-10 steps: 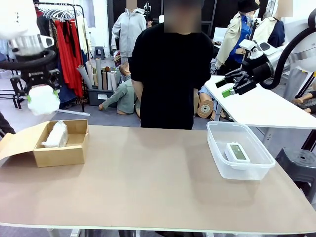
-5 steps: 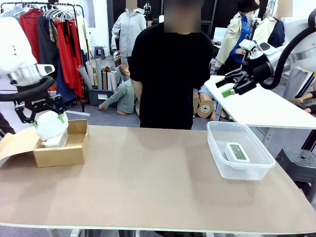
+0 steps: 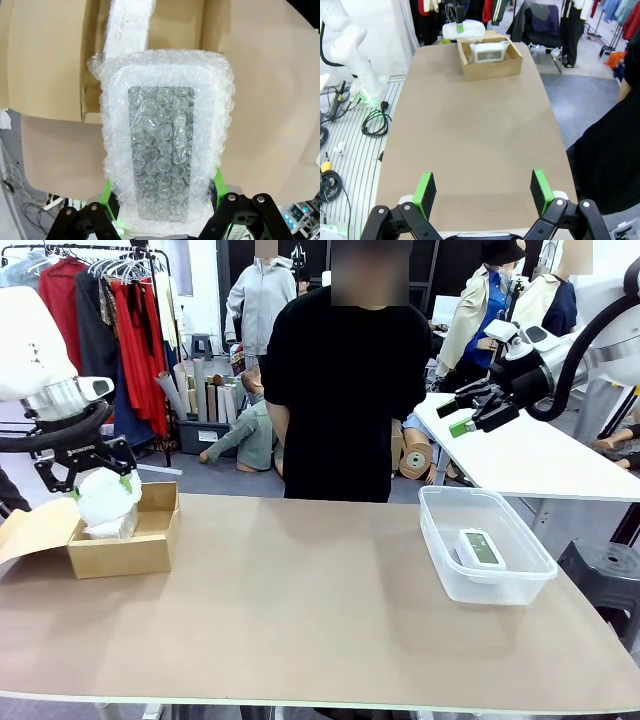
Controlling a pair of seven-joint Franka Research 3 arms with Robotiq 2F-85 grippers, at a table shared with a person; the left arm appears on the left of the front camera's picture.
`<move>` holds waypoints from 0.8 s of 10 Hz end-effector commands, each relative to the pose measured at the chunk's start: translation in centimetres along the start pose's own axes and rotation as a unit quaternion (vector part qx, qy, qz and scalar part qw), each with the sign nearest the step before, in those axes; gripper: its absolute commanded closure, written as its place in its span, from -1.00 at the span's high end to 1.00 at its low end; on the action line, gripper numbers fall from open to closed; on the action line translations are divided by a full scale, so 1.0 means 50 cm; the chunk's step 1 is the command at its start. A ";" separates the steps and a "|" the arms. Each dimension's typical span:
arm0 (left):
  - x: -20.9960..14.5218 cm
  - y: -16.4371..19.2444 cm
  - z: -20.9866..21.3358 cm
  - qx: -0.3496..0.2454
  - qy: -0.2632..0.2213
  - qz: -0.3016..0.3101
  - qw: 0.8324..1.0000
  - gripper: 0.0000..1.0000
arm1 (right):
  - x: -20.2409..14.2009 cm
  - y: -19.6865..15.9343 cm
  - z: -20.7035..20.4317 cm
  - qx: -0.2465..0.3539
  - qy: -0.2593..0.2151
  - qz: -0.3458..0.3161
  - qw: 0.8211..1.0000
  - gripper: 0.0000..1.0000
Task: Separate and place wrapped and unwrapped clocks.
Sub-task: If the picked Digital clock is wrapped, place it in the Package Box ; if not, place it in the Organizing box.
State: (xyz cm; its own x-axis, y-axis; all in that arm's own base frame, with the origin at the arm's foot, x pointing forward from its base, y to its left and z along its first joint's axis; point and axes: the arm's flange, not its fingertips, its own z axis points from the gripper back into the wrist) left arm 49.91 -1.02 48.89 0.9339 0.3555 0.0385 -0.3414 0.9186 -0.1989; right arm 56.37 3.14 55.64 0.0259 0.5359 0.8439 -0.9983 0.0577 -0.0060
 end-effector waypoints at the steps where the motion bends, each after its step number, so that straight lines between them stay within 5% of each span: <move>1: 0.003 0.000 -0.005 0.000 -0.001 -0.001 1.000 -1.00 | 0.003 0.002 0.002 -0.001 0.000 0.004 1.000 1.00; 3: 0.056 -0.016 -0.022 -0.020 0.002 -0.073 0.997 -1.00 | 0.003 0.002 0.002 -0.001 0.000 0.004 1.000 1.00; 8: 0.128 -0.034 -0.104 -0.056 -0.031 -0.132 0.989 -1.00 | 0.003 0.002 0.002 -0.001 0.000 0.004 1.000 1.00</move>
State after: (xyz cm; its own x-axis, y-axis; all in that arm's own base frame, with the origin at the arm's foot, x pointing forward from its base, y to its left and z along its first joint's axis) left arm 56.45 -1.50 44.23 0.9818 0.1382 0.1306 -0.1023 0.9629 -0.2498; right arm 56.37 3.14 55.65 0.0257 0.5359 0.8439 -0.9983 0.0578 -0.0062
